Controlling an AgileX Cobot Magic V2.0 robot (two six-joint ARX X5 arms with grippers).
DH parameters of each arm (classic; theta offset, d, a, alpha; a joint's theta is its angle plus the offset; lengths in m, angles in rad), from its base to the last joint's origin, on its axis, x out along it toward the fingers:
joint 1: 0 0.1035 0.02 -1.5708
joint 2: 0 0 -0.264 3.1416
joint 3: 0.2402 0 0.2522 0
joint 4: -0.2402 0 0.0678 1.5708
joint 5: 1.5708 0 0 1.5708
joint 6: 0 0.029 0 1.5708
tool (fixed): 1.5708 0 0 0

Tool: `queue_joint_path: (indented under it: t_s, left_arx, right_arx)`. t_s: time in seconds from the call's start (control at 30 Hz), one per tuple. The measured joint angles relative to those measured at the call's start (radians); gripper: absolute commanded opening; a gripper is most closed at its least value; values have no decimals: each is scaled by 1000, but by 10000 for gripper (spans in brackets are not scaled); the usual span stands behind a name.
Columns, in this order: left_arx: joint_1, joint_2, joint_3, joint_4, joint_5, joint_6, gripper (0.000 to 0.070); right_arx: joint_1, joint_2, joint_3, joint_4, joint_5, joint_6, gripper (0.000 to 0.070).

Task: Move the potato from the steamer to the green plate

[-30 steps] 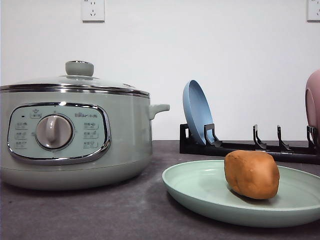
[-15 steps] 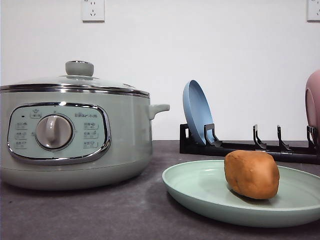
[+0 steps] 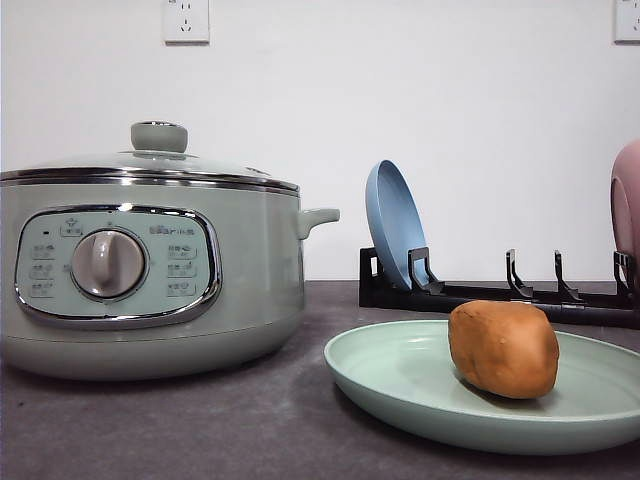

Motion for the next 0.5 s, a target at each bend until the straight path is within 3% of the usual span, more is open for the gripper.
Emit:
queue_joint_path:
  t_s: [0.5]
  left_arx:
    - [0,0,0,0,0,0,2]
  right_arx:
    - [0,0,0,0,0,0,0]
